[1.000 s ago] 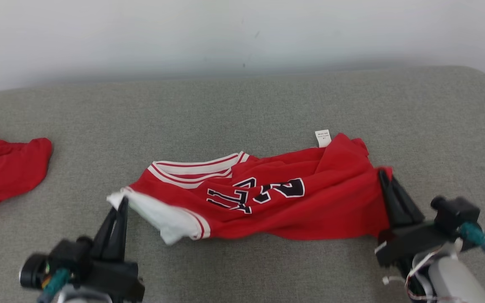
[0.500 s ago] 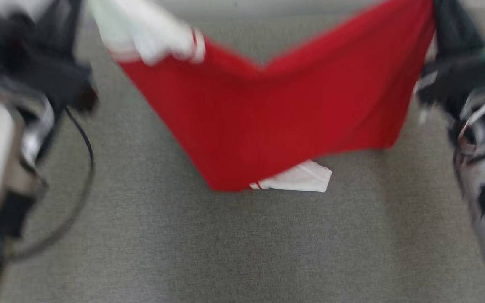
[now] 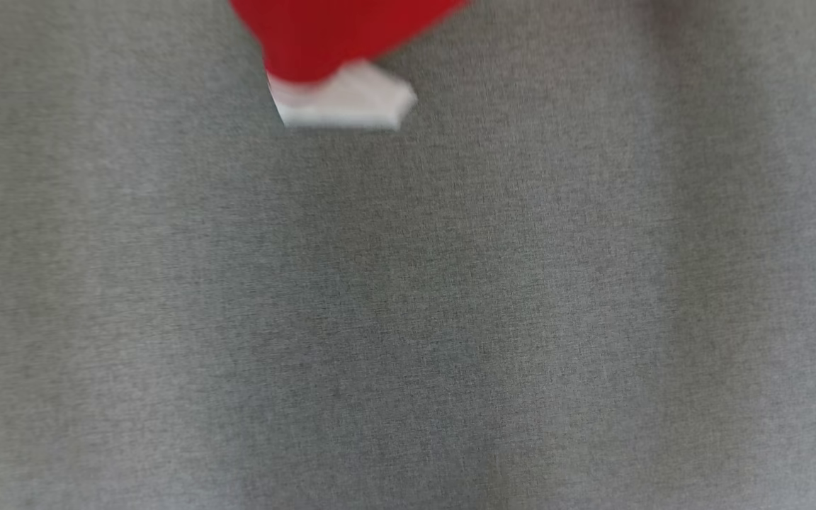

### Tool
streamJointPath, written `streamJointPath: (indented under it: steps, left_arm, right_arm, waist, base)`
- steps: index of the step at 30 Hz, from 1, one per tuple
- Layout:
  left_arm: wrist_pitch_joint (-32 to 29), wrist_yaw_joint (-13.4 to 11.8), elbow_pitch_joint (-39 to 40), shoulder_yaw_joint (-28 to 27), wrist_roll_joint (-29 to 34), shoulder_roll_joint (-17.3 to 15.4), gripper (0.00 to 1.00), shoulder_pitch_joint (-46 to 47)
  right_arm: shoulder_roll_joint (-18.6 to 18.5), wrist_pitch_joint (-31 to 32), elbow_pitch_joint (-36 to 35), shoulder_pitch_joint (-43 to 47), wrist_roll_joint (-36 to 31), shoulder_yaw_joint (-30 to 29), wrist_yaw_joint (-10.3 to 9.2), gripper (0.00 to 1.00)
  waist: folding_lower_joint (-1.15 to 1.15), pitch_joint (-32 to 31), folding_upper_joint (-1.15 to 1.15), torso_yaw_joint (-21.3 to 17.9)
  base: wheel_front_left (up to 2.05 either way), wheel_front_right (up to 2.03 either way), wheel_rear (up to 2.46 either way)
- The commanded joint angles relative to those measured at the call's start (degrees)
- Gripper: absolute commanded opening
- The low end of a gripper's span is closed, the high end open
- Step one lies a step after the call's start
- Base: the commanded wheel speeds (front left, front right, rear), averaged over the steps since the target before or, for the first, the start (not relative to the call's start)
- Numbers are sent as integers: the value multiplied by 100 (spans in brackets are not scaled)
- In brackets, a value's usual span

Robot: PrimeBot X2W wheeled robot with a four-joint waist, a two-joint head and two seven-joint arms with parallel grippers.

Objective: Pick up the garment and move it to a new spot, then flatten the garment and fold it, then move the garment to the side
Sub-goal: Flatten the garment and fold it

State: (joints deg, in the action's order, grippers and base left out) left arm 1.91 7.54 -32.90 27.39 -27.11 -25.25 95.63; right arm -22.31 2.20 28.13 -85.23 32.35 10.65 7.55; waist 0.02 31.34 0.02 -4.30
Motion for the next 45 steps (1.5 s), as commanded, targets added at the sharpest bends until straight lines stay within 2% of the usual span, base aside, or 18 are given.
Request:
streamJointPath:
  steps: [1, 13, 19, 23, 29, 35, 37, 41, 42, 45]
  left_arm:
    - [55, -14, -100, 22, 43, 31, 0, 232]
    - [394, -15, -1103, 715, -12, 240, 0, 2041]
    - [619, -14, -1505, 994, -144, 314, 0, 2310]
    - [769, -14, -1617, 1128, -285, 280, 0, 2165]
    - [1082, -26, -1445, 1065, -482, 162, 0, 1554]
    - [1286, -291, -524, 813, -818, -76, 0, 91]
    - [1309, -469, -46, 737, -878, -208, 0, -464]
    - [1319, -1014, 1175, 499, -1098, -504, 0, -1889]
    - [1319, -1014, 1175, 499, -1098, -504, 0, -1889]
    - [1323, -1561, 2240, 332, -1299, -739, 0, -3134]
  right_arm:
    - [-9, -14, 96, -199, 11, 34, -14, 0]
    - [-179, -189, 1149, -1861, -57, 529, -14, 0]
    - [-256, -411, 1502, -2170, 34, 810, -14, 0]
    - [-303, -596, 1630, -2088, 188, 1014, -14, 0]
    - [-452, -881, 1409, -1529, 542, 1437, -14, 0]
    - [-749, -1221, 629, -159, 1017, 1816, -14, 0]
    - [-864, -1294, 308, 371, 1131, 1850, -14, 0]
    - [-1135, -1291, -422, 1525, 1275, 1851, -14, 0]
    - [-1135, -1291, -422, 1525, 1275, 1851, -14, 0]
    - [-1349, -1261, -917, 2498, 1296, 1666, -14, 0]
  waist:
    - [-2, 292, -2, -127]
    - [-2, 523, -2, -41]
    - [-2, 629, -2, -4]
    - [-2, 683, -2, 5]
    - [-2, 554, -2, -14]
    - [-2, -35, -2, -47]
    - [-2, -259, -2, -46]
    - [-2, -667, -2, -37]
    - [-2, -667, -2, -37]
    - [-2, -906, -2, 6]
  base:
    - [0, 0, 0]
    - [0, 0, 0]
    - [0, 0, 0]
    - [0, 0, 0]
    - [0, 0, 0]
    - [0, 0, 0]
    - [0, 0, 0]
    - [0, 0, 0]
    - [0, 0, 0]
    - [0, 0, 0]
